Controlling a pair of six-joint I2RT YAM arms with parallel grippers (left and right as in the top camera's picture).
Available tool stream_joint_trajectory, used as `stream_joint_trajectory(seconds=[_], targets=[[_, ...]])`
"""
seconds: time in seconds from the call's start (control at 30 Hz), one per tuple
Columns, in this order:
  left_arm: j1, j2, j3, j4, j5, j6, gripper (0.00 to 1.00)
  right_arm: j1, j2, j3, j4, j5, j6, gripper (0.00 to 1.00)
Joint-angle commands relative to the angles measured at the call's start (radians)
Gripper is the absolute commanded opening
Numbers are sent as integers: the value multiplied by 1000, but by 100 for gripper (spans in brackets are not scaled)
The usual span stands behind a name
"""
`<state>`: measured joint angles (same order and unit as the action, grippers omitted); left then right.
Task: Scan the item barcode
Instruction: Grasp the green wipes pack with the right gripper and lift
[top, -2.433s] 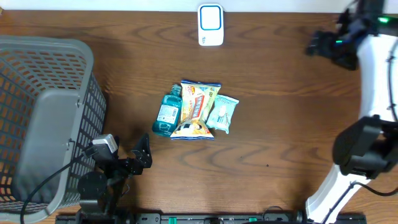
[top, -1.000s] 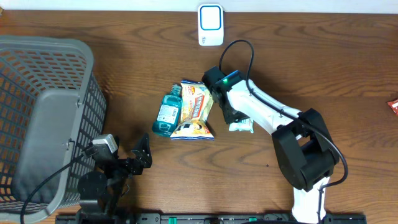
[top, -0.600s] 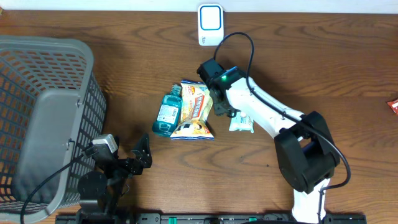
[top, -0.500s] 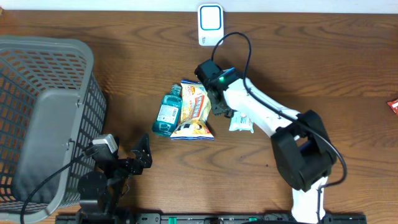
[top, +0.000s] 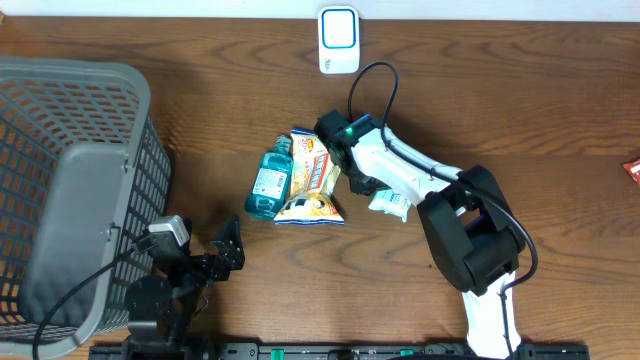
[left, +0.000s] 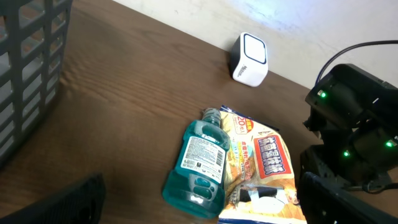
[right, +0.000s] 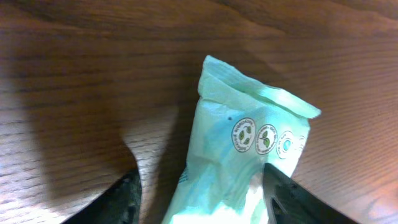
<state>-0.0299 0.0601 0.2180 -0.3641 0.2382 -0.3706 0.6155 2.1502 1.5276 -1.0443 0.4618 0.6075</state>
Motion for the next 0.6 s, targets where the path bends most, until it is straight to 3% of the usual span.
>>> stream_joint_trajectory(seconds=[0.0,0.37,0.53,0.57], targets=[[-4,-2,2,-2,12,-12,98,2,7,34,-34,40,20,62],[-4,-2,2,-2,12,-12,98,25,2,276,-267,26,-72,71],[-4,-2,2,-2,12,-13,98,23,2,277,-384,27,139,78],[-4,-2,2,-2,12,-12,98,19,2,277,-401,27,191,84]])
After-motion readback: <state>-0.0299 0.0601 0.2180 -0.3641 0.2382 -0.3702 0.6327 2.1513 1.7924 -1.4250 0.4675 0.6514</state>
